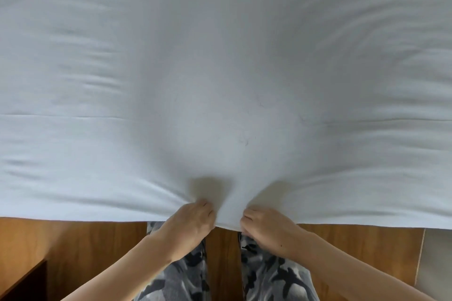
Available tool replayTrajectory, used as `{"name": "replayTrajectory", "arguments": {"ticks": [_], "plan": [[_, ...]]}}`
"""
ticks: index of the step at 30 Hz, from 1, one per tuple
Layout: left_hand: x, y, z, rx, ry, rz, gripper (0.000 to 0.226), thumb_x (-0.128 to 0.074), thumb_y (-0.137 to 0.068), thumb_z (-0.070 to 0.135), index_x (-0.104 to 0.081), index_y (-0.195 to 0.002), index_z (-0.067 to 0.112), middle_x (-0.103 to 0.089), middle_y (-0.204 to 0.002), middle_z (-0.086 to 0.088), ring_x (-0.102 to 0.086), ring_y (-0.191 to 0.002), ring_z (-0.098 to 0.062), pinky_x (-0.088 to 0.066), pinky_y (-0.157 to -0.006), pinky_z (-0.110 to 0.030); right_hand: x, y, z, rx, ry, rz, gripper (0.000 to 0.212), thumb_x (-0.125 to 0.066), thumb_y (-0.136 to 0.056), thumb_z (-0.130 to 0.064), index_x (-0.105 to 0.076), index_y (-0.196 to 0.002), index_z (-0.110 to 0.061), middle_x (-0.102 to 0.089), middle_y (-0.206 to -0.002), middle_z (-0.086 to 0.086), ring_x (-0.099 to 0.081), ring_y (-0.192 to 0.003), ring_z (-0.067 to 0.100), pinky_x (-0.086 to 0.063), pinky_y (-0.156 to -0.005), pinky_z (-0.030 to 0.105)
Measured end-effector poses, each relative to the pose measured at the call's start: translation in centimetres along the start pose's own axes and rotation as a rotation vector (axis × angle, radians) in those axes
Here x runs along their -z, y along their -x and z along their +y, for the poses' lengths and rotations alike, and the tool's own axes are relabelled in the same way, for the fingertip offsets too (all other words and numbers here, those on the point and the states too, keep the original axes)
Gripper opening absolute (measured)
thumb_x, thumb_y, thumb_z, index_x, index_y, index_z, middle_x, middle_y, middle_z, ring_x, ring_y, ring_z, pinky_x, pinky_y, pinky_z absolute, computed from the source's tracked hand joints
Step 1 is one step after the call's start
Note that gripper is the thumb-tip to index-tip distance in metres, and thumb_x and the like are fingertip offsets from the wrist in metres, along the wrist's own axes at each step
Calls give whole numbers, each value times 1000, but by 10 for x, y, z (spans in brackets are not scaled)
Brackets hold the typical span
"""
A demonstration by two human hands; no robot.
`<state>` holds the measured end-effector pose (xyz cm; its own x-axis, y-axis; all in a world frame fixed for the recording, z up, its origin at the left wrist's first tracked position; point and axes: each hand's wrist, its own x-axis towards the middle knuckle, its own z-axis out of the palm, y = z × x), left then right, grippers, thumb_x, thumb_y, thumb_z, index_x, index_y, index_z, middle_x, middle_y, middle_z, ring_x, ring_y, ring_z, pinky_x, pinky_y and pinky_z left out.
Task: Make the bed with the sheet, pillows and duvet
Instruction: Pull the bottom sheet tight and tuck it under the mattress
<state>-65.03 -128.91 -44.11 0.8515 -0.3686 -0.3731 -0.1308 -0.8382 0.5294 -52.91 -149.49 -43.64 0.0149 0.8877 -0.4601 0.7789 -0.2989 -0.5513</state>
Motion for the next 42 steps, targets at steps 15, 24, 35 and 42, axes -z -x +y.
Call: {"name": "replayTrajectory", "arguments": {"ticks": [15, 24, 35, 42], "plan": [[-11, 57, -41, 77, -9, 221, 14, -58, -93, 25, -68, -87, 19, -64, -83, 4, -62, -74, -13, -55, -66, -27, -24, -4, -33, 11, 15, 184, 16, -70, -85, -29, -56, -90, -20, -58, -78, -6, -55, -66, 10, -48, -58, 22], [7, 166, -130, 314, -338, 285, 50, -44, -95, 49, -59, -103, 2, -66, -95, -17, -67, -78, -31, -57, -65, -40, -18, -153, -128, 79, 220, 216, 46, -81, -68, -37, -56, -100, -14, -61, -92, 0, -59, -72, 15, -49, -65, 28], [-6, 192, -166, 84, -371, 265, 52, -25, -106, 16, -65, -73, 13, -55, -72, -2, -55, -65, -20, -53, -57, -33, 2, -212, -162, 28, 53, -24, 26, -74, -82, -19, -64, -103, -9, -65, -94, 7, -64, -82, 19, -54, -72, 28], [-4, 201, -159, 55, -283, 239, 17, -53, -87, 6, -66, -77, 11, -54, -67, -2, -54, -62, -19, -54, -54, -31, 2, -212, -163, 71, -33, -98, 16, -60, -94, -18, -61, -104, -6, -67, -96, 8, -66, -81, 22, -57, -72, 32]]}}
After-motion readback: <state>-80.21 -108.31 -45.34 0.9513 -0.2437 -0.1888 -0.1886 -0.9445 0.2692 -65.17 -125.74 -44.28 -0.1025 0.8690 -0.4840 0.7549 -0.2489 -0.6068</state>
